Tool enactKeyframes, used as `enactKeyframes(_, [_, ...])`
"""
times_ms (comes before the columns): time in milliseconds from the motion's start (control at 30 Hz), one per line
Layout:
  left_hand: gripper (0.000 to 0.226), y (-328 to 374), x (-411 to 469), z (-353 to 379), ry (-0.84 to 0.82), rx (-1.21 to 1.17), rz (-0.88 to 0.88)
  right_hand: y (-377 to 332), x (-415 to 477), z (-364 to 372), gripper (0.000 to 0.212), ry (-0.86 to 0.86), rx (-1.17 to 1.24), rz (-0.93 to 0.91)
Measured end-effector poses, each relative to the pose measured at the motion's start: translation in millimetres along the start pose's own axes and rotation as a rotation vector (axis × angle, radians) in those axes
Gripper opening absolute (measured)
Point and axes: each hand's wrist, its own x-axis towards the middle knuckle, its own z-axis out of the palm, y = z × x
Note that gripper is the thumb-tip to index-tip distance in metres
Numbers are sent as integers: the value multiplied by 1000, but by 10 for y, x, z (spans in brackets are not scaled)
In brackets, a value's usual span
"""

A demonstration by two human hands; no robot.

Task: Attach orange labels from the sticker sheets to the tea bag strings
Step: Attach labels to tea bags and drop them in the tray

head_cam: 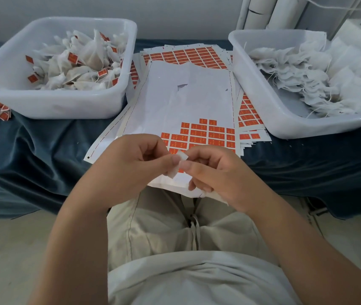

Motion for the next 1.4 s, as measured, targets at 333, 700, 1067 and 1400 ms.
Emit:
enactKeyframes(333, [24, -99, 75, 102, 144, -64, -27, 117, 59, 1, 11, 84, 178, 48])
enactKeyframes(700, [17, -296, 197, 221, 16, -295, 81, 56, 45, 0, 11, 97, 711, 173])
enactKeyframes(1067, [21, -330, 253, 369, 23, -525, 113, 114, 66, 37, 18, 37, 698, 221])
enactKeyframes(1400, [33, -295, 282, 564, 130, -636, -43, 129, 76, 81, 16, 109, 750, 198])
